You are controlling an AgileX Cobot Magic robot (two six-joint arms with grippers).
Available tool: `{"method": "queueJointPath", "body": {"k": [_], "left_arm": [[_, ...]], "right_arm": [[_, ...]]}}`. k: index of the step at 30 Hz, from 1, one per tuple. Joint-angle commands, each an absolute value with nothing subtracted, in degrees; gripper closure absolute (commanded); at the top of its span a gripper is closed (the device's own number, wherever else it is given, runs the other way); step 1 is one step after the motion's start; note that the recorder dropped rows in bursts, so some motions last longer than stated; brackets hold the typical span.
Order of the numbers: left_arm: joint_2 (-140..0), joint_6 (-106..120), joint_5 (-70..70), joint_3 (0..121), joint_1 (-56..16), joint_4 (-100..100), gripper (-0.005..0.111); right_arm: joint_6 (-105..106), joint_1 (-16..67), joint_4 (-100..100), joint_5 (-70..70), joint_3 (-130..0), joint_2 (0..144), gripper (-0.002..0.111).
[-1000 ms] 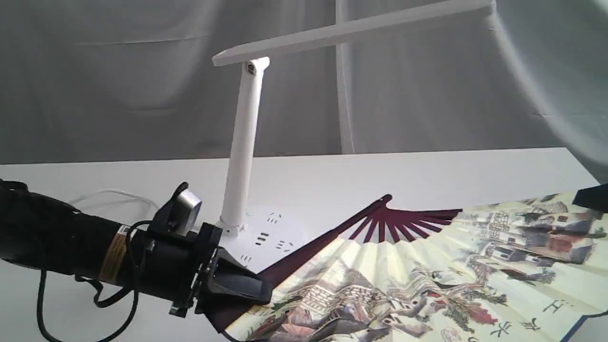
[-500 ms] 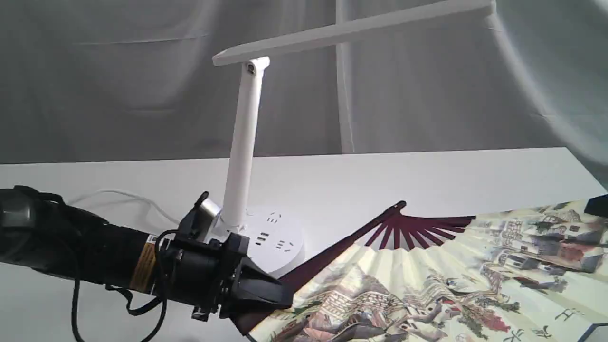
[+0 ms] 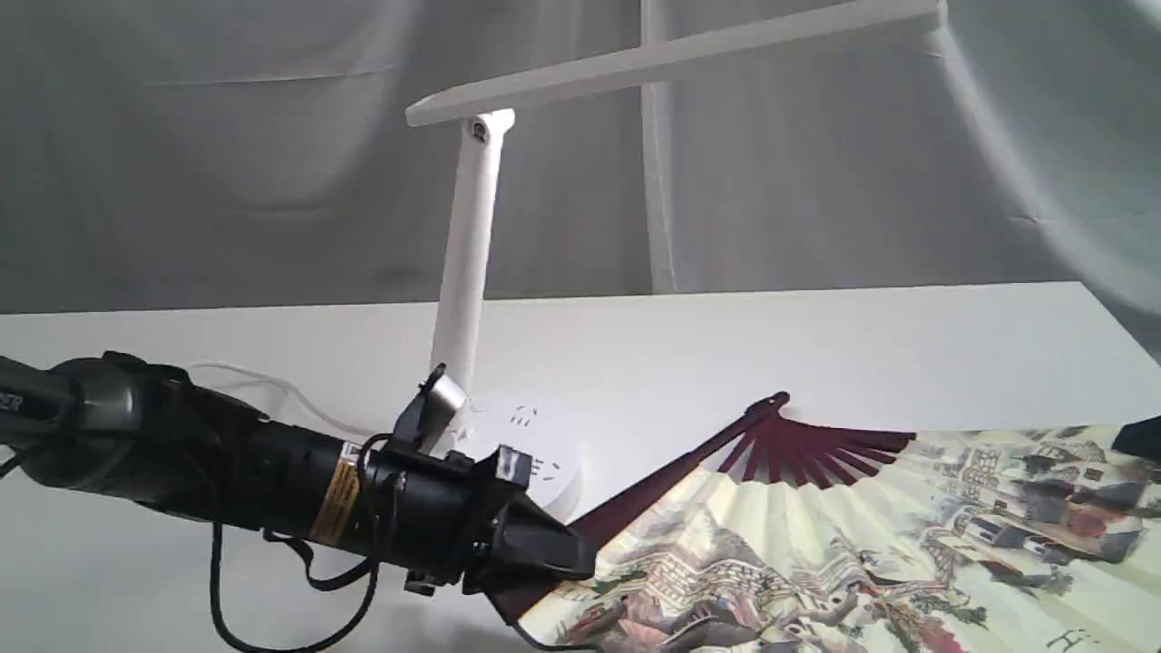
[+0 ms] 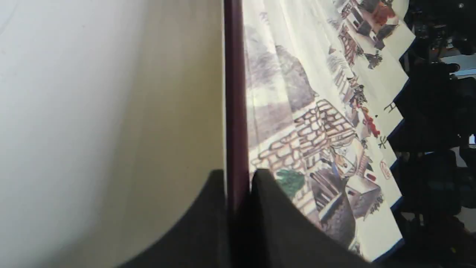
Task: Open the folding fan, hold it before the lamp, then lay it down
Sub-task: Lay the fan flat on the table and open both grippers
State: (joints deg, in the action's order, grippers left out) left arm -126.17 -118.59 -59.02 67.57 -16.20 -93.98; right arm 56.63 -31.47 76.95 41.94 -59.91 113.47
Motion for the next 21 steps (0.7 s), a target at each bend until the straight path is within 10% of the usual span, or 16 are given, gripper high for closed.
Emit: {"method": "queueJointPath", "body": {"k": [1,21], "left_arm": [[-125.4,-115.7,-58.1,68.3,-16.6,-93.6,0.107],[-125.4,-115.7,-56.8,68.3,-16.6,-93.7,0.107]], "right_arm": [[65.1,-31.9,79.8,38.7,-60.1,115.4,0.107],[68.0,-31.9,81.7,39.4,-62.8,118.2,0.039]]}}
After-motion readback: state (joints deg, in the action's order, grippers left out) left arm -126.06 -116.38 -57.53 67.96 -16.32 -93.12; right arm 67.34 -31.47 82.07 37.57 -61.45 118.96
